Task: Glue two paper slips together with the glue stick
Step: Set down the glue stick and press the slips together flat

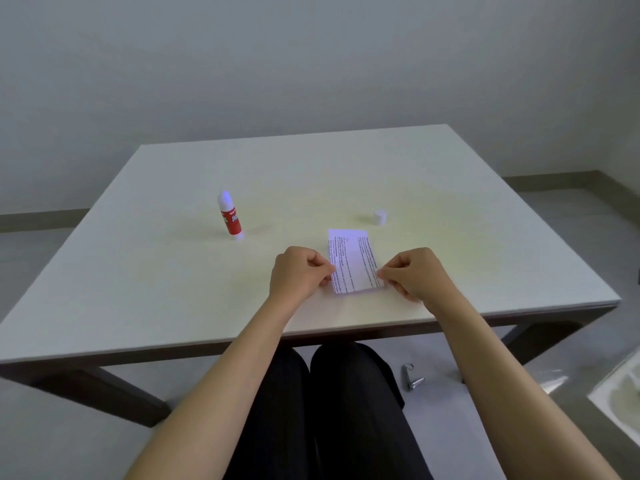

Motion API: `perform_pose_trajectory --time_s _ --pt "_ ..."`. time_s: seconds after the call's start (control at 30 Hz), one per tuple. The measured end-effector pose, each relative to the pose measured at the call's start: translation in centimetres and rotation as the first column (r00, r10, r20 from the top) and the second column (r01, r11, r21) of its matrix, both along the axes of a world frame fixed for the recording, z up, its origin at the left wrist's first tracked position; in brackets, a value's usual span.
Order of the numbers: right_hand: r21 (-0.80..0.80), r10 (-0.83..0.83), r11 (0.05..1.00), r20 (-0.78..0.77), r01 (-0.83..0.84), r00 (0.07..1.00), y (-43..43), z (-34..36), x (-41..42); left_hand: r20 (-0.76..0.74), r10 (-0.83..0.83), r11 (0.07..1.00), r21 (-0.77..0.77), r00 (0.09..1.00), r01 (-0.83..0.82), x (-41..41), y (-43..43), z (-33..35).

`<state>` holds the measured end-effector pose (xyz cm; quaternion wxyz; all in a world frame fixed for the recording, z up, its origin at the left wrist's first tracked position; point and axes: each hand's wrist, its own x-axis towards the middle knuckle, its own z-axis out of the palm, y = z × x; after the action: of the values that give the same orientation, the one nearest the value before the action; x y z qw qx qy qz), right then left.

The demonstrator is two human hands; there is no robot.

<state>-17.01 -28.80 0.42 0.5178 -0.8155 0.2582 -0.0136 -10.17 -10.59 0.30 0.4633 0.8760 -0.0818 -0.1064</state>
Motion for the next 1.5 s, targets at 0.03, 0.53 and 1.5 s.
perform_pose_trajectory --time_s 0.03,0.53,1.5 --pt "-0.021 0.008 1.0 -0.007 -0.008 1.0 0.0 0.0 0.1 0.01 0.0 1.0 0.013 1.0 0.0 -0.1 0.0 -0.1" --pt "-0.264 0.064 0.962 -0.01 -0.064 0.998 0.6 -0.5 0.5 0.129 -0.065 0.98 0.193 0.989 0.04 0.0 -0.8 -0.2" --pt "-0.83 0.537 0.397 -0.137 -0.392 0.833 7.7 -1.8 0.4 0.069 -0.524 0.641 0.688 0.849 0.34 4.3 5.8 -1.2"
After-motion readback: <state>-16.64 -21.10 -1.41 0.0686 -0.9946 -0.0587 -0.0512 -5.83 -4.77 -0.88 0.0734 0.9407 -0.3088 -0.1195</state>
